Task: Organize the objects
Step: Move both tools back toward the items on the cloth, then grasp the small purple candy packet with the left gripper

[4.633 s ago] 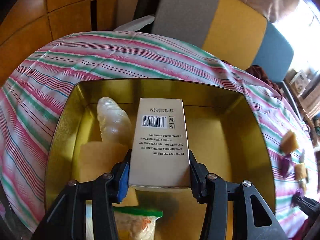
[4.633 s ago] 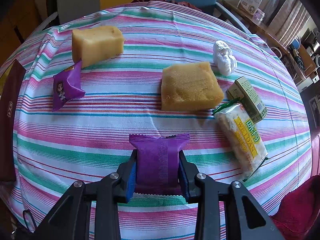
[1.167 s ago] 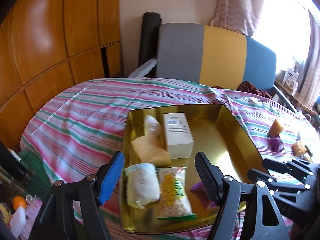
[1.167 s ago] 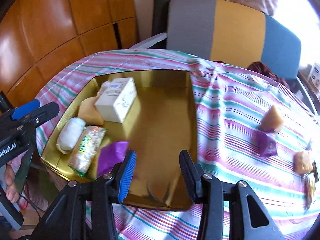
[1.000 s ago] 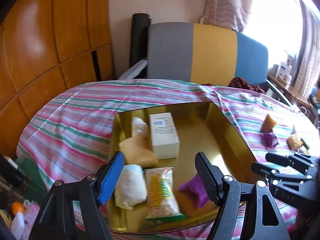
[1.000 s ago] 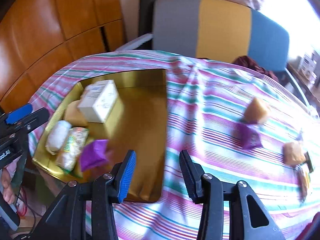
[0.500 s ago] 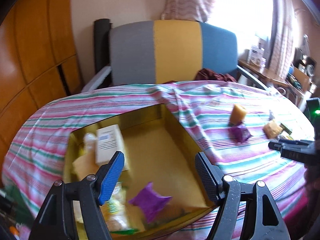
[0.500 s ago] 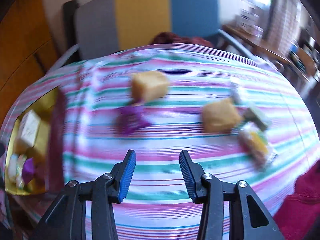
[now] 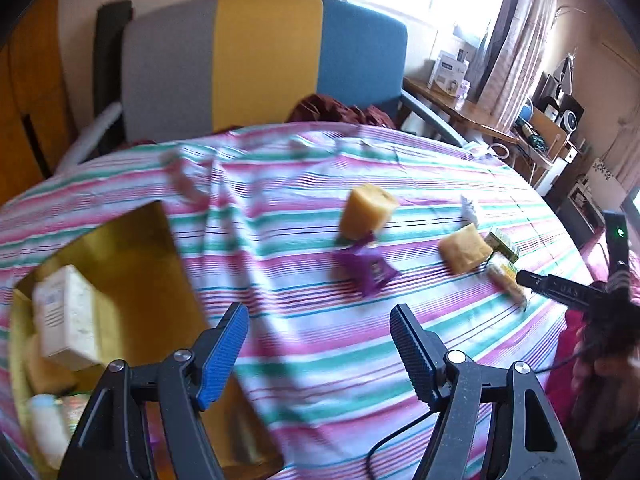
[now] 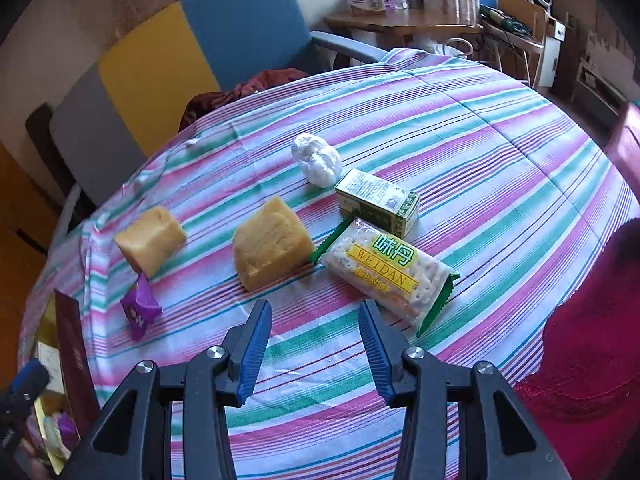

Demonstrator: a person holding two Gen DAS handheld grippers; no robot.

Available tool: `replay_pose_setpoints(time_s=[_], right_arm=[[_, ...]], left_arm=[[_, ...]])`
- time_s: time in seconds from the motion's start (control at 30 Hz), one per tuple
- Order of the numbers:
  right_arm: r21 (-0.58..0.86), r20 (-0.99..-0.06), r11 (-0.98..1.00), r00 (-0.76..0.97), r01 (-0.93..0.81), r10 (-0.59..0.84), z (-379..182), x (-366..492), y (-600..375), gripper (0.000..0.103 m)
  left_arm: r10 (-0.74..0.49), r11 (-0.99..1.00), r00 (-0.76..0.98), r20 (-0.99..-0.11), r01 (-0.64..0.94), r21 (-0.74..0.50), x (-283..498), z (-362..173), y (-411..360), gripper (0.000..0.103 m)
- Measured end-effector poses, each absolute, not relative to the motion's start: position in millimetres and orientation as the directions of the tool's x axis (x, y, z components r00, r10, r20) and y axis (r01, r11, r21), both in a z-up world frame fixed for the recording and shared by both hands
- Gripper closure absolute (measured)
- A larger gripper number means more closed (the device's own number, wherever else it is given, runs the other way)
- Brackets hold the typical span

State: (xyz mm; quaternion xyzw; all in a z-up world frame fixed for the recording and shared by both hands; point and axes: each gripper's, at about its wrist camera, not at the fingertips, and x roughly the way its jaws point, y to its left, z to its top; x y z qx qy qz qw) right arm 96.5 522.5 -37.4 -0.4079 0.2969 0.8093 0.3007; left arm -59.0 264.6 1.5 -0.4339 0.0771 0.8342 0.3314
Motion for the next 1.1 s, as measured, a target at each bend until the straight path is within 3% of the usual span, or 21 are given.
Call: replay_pose_setpoints(time_s=[0.37,0.73,0.83,0.9,0.97,1.1], right_arm=[[0.369,-0.793,-0.593,-0.575,-0.716,0.202,-37.8,108.2,531.2,0.057],[0.392,-0.785,-0.582,-0.589,-0.713,0.192,-40.2,107.8,531.1,0.057],[0.397,-0.785,-0.575,-0.590,-0.715,0.191,-40.7,108.9,531.8,0.057],[0.400,-0.785,-0.572,-0.590,-0.716,0.189,-41.1,109.3,532.1,0.057],[0.405,-0.788,-0.568,-0.589,-0.716,0.181,-41.9,109.2,533.0,0.057],[0.429,-0.795,-0.561,-0.590,-0.708,0.137,-44.0,109.1,537.1,0.057]], left_arm=[[0.426,-0.801,-0.340,-0.838,-0.573,-0.175,-89.3,-46.1,343.3,0.029],[0.368,-0.830,-0.348,-0.862,-0.542,-0.135,-116.2,-74.8,382.7,0.029],[0.361,-0.831,-0.332,-0.871,-0.539,-0.139,-120.0,-82.3,385.6,0.040],[0.362,-0.829,-0.308,-0.880,-0.538,-0.152,-120.8,-89.0,385.8,0.055],[0.354,-0.831,-0.331,-0.875,-0.540,-0.132,-118.9,-89.9,384.0,0.064],[0.361,-0.824,-0.337,-0.870,-0.552,-0.128,-116.0,-90.2,380.2,0.064]])
